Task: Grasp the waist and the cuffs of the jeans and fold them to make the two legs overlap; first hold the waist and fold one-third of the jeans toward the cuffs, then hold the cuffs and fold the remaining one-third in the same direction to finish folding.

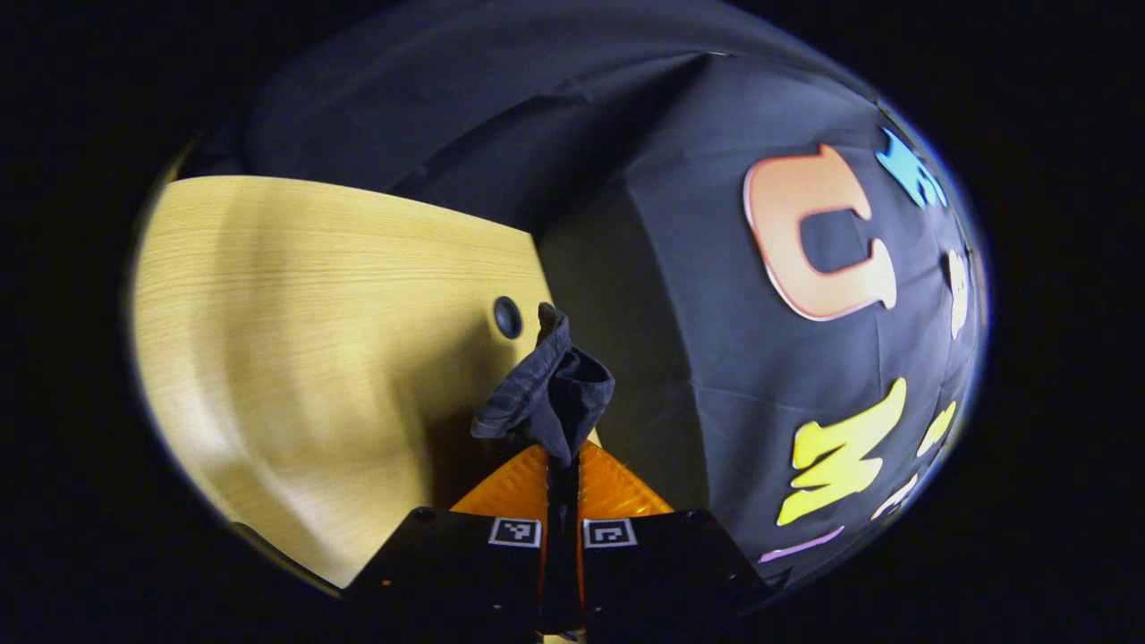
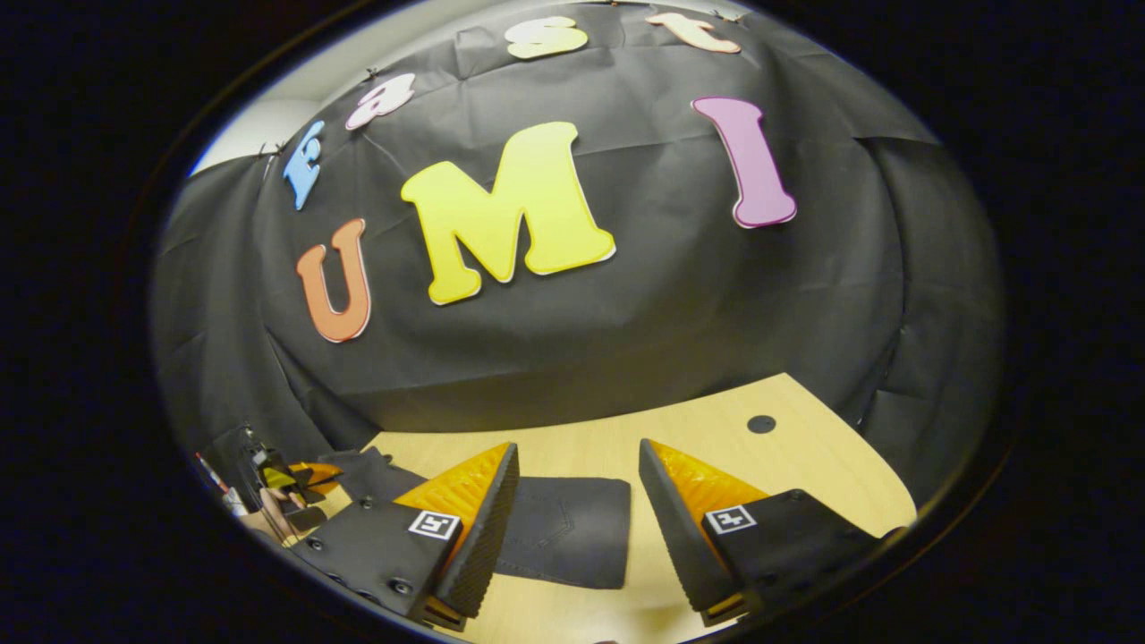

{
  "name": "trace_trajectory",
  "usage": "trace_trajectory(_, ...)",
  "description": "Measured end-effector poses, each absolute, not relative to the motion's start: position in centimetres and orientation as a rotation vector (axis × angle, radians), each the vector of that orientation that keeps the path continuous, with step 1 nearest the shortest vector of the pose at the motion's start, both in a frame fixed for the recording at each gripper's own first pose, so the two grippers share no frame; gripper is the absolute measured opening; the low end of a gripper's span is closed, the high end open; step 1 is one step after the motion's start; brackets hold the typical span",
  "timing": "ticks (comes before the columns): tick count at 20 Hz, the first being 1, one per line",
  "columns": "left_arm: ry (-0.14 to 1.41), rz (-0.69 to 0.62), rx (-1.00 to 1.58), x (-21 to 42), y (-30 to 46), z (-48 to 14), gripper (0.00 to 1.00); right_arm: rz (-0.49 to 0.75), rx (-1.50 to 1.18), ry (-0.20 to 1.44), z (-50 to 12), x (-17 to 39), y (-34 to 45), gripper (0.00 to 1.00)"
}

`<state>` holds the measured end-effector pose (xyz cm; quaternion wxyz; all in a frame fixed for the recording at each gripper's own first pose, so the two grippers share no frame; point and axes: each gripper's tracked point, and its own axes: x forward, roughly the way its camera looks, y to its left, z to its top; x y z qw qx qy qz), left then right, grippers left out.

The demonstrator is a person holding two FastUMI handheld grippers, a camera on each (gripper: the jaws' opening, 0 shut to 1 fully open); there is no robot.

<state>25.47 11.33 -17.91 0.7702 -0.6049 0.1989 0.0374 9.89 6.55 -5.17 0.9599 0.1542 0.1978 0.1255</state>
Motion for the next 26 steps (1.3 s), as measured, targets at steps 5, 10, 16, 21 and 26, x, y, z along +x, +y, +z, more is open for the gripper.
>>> trace_trajectory(5,0.399,0.016,-1.237,25.3,6.6,-13.7,0.03,0.228,0.328,0.392,-5.0,9.4,4.6,0.84)
trace_trajectory(10,0.365,-0.038,-1.117,24.0,1.2,-9.4,0.03,0.184,0.354,0.394,-5.4,8.5,2.2,0.84)
trace_trajectory(16,0.377,-0.204,-1.053,22.8,-9.6,-5.3,0.03,0.121,0.344,0.381,-5.2,6.4,-2.2,0.84)
trace_trajectory(21,0.461,-0.288,-0.881,21.2,-19.0,-7.1,0.04,0.029,0.345,0.37,-5.1,4.2,-7.7,0.84)
trace_trajectory(26,0.559,-0.311,-0.579,18.7,-25.0,-13.4,0.03,-0.063,0.377,0.346,-4.9,2.3,-13.0,0.84)
